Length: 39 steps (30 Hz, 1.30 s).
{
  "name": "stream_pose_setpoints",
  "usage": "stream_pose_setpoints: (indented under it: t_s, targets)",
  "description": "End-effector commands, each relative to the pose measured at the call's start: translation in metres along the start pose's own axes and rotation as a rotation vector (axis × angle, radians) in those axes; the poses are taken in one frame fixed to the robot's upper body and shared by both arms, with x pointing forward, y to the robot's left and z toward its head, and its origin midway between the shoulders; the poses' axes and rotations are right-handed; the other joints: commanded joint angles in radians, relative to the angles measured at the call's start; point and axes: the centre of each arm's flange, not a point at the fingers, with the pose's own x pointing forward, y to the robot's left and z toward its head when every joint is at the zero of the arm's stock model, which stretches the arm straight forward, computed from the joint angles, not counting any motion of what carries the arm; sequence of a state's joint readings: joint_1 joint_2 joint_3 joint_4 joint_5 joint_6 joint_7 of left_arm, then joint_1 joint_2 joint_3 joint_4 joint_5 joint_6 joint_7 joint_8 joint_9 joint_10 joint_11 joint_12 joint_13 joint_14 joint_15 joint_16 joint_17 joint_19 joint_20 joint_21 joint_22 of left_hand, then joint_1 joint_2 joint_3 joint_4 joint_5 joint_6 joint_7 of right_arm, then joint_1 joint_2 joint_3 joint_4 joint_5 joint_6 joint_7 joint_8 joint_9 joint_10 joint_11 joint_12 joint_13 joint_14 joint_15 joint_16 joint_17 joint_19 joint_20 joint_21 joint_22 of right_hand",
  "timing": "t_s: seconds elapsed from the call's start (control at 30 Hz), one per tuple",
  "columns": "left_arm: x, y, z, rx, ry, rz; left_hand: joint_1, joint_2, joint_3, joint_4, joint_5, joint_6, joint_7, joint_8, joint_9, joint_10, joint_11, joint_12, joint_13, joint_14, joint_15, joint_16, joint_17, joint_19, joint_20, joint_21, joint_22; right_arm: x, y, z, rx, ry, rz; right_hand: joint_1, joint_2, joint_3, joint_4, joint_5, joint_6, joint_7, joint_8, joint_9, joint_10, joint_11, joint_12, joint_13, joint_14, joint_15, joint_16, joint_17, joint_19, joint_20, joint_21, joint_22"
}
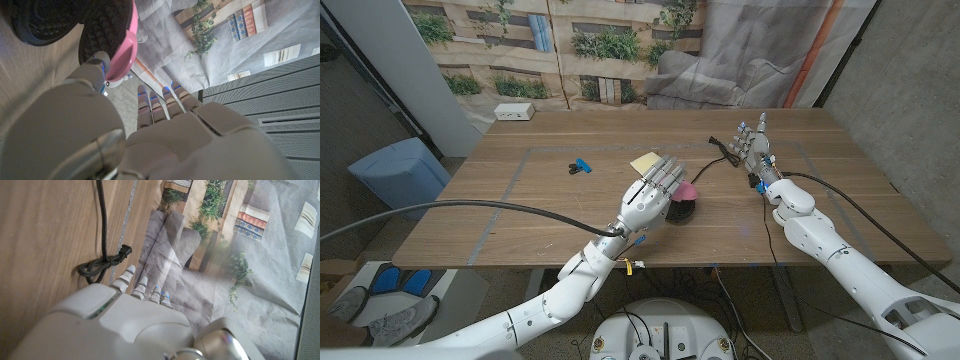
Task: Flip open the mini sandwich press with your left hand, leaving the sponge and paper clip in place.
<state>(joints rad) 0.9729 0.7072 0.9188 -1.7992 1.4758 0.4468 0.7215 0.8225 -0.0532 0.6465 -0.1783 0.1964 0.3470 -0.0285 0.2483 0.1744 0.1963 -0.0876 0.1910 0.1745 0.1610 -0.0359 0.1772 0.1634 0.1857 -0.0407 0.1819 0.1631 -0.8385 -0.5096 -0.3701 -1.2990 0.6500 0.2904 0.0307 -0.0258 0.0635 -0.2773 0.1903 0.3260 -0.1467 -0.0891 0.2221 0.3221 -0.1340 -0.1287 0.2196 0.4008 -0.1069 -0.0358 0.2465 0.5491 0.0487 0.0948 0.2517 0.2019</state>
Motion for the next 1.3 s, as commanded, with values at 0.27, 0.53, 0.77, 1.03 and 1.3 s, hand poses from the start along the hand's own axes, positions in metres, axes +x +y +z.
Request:
stream_pose_setpoints:
  t_s: [0.27,0.53,0.77,1.03,1.3]
  targets:
    - [0.019,-0.003,-0.008,0.013,-0.014,0.031,0.014,0.001,-0.009,0.001,0.004,0.009,-0.001,-0.004,0.005,0.005,-0.004,-0.004,0.001,0.005,-0.029,0.0,0.002,0.006,-0.055,0.001,0.001,0.0,0.0,0.0,0.0,0.001,0.0,0.003,0.09,-0.005,-0.001,0.005,-0.006,0.002,0.004,0.006,-0.007,0.004,0.005,0.005,-0.01,-0.02,0.003,0.004,0.002,0.009,0.004,0.004]
    - [0.029,-0.001,-0.014,0.007,-0.021,0.04,0.016,0.002,-0.014,0.001,0.004,0.011,-0.003,-0.005,0.005,0.006,-0.004,-0.005,0.001,0.006,-0.028,0.0,0.002,0.008,-0.054,0.002,0.001,0.0,0.0,0.0,0.0,0.001,0.0,0.003,0.09,-0.005,-0.001,0.005,-0.006,0.001,0.004,0.006,-0.008,0.004,0.005,0.005,-0.01,-0.019,0.003,0.004,0.002,0.009,0.004,0.004]
    - [0.04,0.001,-0.02,0.022,-0.02,0.054,0.018,0.004,-0.02,0.001,0.004,0.018,-0.006,-0.005,0.005,0.008,-0.005,-0.004,0.001,0.007,-0.03,0.0,0.002,0.011,-0.054,0.003,0.001,0.0,0.0,0.0,0.0,0.001,0.0,0.003,0.09,-0.005,-0.001,0.006,-0.006,0.0,0.004,0.006,-0.007,0.005,0.006,0.005,-0.01,-0.019,0.003,0.004,0.002,0.009,0.004,0.004]
    - [0.055,0.0,-0.018,0.021,-0.032,0.063,0.021,0.006,-0.025,0.001,0.004,0.025,-0.008,-0.004,0.005,0.009,-0.007,-0.005,0.001,0.01,-0.031,0.0,0.002,0.013,-0.053,0.003,0.001,0.0,0.0,0.0,0.0,0.001,0.0,0.003,0.09,-0.005,-0.001,0.005,-0.005,-0.001,0.004,0.006,-0.008,0.004,0.005,0.005,-0.009,-0.021,0.003,0.004,0.003,0.008,0.005,0.004]
    - [0.066,-0.005,-0.012,0.025,-0.063,0.041,0.023,0.007,-0.029,0.001,0.004,0.027,-0.009,-0.006,0.005,0.009,-0.003,-0.005,0.001,0.012,-0.031,0.0,0.002,0.015,-0.056,0.003,0.001,0.0,0.0,0.0,0.0,0.001,0.0,0.003,0.09,-0.005,-0.001,0.006,-0.006,0.001,0.004,0.006,-0.007,0.004,0.006,0.005,-0.009,-0.019,0.003,0.004,0.002,0.009,0.004,0.004]
